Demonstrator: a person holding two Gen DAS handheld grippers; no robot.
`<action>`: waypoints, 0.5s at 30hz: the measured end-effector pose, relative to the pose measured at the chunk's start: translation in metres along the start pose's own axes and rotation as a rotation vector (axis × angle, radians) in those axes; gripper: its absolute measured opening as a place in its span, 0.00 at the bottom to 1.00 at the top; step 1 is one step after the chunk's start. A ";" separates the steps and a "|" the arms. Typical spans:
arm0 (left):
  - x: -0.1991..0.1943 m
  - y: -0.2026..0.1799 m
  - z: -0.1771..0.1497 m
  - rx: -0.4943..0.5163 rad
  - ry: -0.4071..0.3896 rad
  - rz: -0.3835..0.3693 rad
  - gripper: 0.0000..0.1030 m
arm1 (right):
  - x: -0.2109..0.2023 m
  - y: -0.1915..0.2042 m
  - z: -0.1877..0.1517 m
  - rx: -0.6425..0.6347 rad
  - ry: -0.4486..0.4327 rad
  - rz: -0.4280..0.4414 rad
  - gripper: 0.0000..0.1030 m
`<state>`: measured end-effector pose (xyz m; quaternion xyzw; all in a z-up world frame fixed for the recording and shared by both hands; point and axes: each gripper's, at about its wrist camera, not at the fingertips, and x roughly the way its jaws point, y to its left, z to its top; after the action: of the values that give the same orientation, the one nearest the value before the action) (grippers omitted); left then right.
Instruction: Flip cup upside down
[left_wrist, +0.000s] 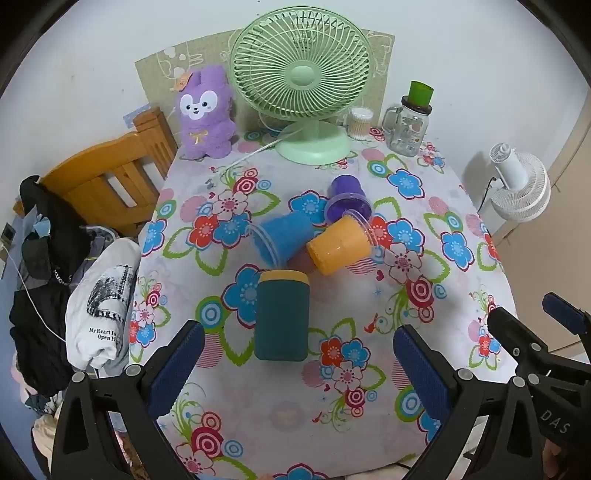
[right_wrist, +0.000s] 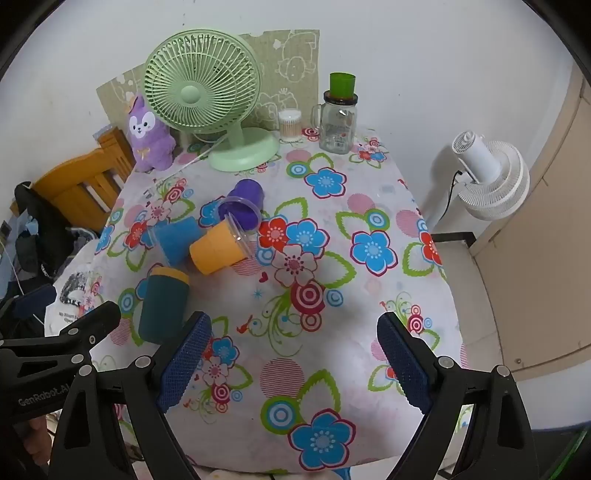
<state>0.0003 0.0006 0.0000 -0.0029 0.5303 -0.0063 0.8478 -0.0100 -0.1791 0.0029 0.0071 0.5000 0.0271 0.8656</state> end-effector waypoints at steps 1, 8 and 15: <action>0.000 0.001 0.000 0.000 0.000 -0.004 1.00 | 0.000 0.000 0.000 0.001 0.000 -0.003 0.90; -0.001 0.004 -0.002 0.008 -0.006 0.023 0.99 | 0.006 0.000 -0.004 0.005 0.007 -0.003 0.90; 0.004 0.005 0.000 0.001 0.004 0.021 0.99 | 0.006 0.004 -0.003 -0.010 0.012 -0.003 0.90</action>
<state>0.0020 0.0055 -0.0038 0.0032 0.5321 0.0025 0.8467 -0.0096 -0.1749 -0.0035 0.0019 0.5051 0.0285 0.8626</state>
